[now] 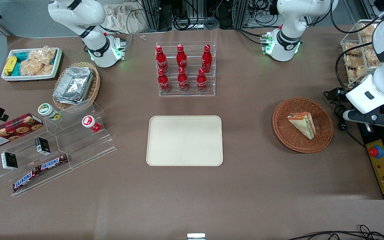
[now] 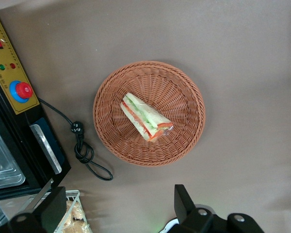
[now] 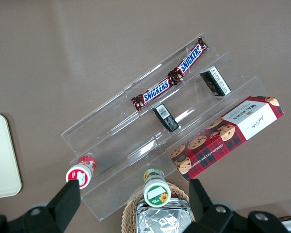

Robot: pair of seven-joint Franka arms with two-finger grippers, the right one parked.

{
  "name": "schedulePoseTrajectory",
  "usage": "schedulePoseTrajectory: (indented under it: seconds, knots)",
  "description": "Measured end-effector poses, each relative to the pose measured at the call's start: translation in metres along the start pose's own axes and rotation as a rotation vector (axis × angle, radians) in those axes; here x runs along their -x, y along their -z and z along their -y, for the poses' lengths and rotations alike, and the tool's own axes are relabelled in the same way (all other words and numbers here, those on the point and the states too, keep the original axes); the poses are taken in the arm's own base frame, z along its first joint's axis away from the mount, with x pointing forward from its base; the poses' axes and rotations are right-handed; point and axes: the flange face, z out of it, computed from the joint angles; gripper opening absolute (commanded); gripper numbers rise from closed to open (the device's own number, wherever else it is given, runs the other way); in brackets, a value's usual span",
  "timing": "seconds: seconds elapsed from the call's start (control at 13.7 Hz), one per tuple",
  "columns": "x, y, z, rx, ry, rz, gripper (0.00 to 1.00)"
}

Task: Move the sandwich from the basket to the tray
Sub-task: 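Move the left gripper over the wrapped sandwich in the wicker basket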

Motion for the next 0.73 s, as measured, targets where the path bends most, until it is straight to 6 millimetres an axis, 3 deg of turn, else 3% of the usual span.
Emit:
schedulePoseTrajectory:
  seconds: [0.29, 0.44, 0.58, 0.73]
  knots:
    - [-0.004, -0.006, -0.003, 0.017, -0.002, 0.014, 1.0]
    - [-0.006, -0.018, -0.003, 0.049, 0.078, 0.042, 1.0]
    - [-0.011, -0.04, 0.002, 0.081, 0.272, 0.016, 1.0]
    - [-0.011, -0.084, 0.004, 0.094, 0.453, -0.068, 1.0]
